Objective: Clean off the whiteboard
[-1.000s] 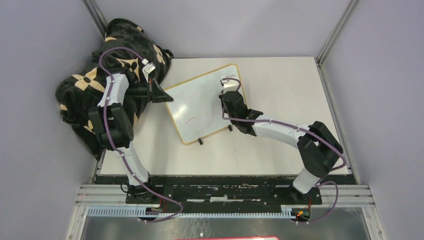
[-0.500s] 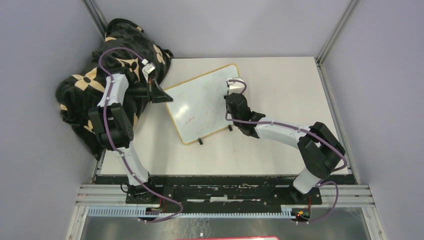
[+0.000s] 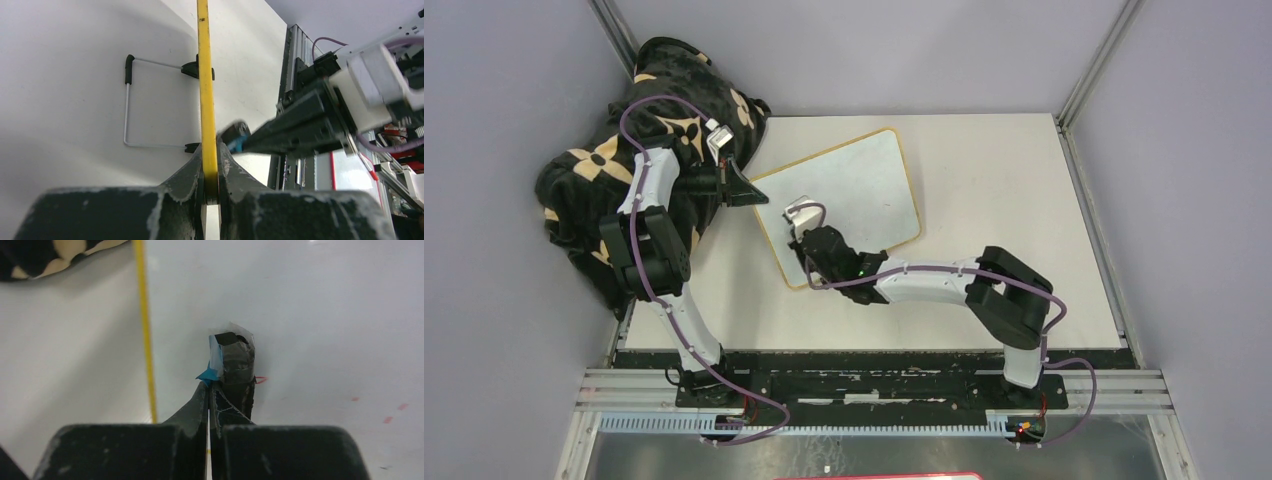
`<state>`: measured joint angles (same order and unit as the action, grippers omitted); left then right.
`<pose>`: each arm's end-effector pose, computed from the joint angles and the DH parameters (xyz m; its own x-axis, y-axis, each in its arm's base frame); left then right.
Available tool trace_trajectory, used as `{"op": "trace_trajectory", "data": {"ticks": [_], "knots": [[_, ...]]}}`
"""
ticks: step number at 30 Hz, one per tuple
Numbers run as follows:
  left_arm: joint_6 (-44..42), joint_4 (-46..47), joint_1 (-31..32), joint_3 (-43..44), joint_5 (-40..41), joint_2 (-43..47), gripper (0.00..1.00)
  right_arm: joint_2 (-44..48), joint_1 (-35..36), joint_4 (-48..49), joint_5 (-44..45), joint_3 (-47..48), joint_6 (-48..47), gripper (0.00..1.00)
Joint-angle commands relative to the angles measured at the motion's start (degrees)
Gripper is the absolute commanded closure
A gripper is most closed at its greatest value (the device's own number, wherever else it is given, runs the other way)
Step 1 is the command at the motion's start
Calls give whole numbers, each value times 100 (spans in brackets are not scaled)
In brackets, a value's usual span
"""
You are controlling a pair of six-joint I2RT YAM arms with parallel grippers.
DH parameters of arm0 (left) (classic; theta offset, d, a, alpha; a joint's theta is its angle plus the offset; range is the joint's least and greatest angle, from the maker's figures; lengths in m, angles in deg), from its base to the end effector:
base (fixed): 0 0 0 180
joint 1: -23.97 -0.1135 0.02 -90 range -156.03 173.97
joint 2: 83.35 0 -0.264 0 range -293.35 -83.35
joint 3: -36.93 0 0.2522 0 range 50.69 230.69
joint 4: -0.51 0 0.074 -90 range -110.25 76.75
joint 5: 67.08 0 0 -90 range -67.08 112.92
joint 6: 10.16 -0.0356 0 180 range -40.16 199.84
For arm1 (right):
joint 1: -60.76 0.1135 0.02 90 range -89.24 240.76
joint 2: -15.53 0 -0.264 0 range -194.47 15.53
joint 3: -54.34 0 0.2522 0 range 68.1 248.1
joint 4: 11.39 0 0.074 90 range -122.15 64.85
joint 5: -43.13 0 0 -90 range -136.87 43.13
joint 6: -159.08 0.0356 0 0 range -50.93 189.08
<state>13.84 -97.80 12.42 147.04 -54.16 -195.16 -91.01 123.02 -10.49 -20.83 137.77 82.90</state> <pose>0.3557 0.0373 0.2704 -0.5850 0.0889 -0.8062 0.7957 0.2554 -0.5492 0.2118 0.3691 0.2275 -0.3156 -0.1390 -0.9386 -0.5465 0.8353 0.0600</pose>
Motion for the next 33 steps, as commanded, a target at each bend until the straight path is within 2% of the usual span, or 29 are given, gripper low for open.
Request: {"op": "trace_trajectory", "data": {"ticks": [1,6,12,15,25,30,33], "knots": [[-343,84,91,-51,335,193,97,-199,272,198,-387,424,-100,99],[-356,83,87,-61,332,195,97,-81,282,172,-137,306,-186,99],[-369,83,88,-72,332,210,97,-28,214,-93,845,264,-494,99],[-370,83,83,-72,342,214,97,117,-18,-121,1063,64,-497,99],[-379,85,82,-74,334,188,97,1081,-1238,-92,1057,-981,-222,99],[-379,81,82,-95,334,190,97,1166,-1436,-115,799,-1064,-128,99],[-372,87,83,-99,336,211,97,1050,-1431,-125,341,-968,56,99]]}}
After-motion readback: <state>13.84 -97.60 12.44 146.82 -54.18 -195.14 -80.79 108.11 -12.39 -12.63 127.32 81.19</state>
